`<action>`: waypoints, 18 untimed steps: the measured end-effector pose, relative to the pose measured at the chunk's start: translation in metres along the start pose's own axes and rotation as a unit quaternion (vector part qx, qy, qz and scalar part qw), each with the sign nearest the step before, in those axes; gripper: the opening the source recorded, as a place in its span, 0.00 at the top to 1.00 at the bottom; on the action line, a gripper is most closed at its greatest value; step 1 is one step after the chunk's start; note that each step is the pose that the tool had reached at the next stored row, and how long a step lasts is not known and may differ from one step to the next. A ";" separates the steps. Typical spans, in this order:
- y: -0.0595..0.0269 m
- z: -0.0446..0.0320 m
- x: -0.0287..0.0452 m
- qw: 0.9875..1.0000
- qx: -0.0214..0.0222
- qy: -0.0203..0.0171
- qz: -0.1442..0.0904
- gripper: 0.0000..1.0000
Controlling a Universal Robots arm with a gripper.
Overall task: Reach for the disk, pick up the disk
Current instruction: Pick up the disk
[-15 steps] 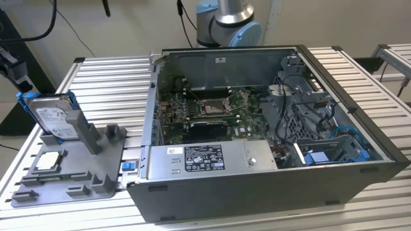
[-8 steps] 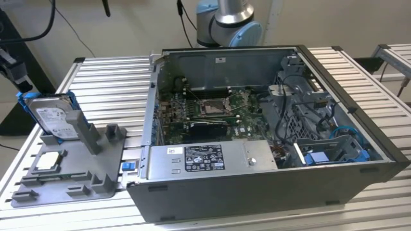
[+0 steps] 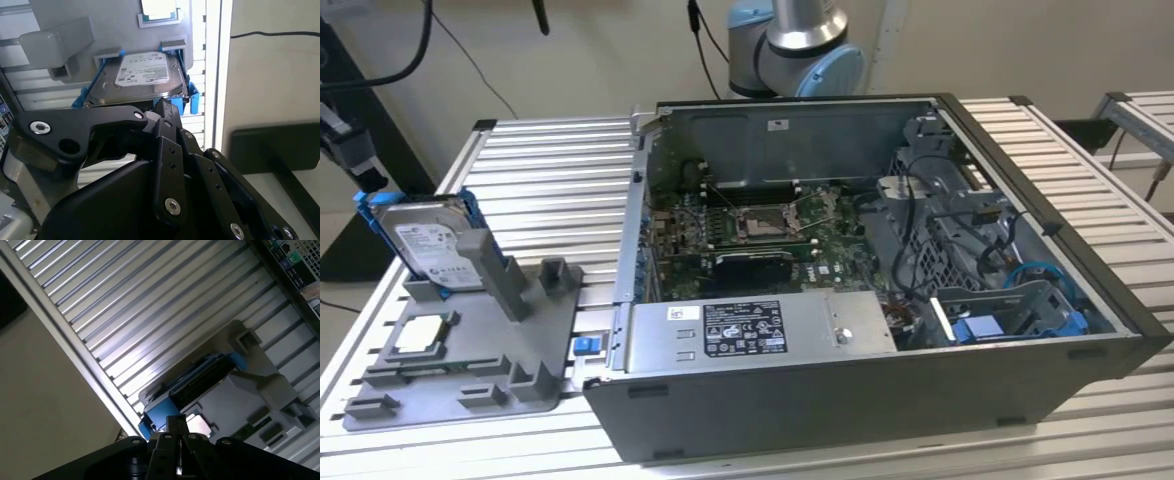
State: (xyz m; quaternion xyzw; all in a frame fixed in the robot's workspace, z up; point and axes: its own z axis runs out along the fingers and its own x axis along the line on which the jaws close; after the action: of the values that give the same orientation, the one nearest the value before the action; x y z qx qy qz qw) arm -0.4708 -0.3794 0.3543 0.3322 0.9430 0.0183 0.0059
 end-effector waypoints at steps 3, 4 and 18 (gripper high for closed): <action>0.0000 0.0000 0.0000 1.000 0.000 0.000 0.007 1.00; 0.0000 0.0000 0.0000 1.000 0.000 0.000 0.010 1.00; 0.0000 0.0000 0.0000 0.998 0.000 -0.002 0.058 1.00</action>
State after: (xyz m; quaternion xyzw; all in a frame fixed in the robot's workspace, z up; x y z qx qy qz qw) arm -0.4708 -0.3794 0.3543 0.3863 0.9222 0.0179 0.0069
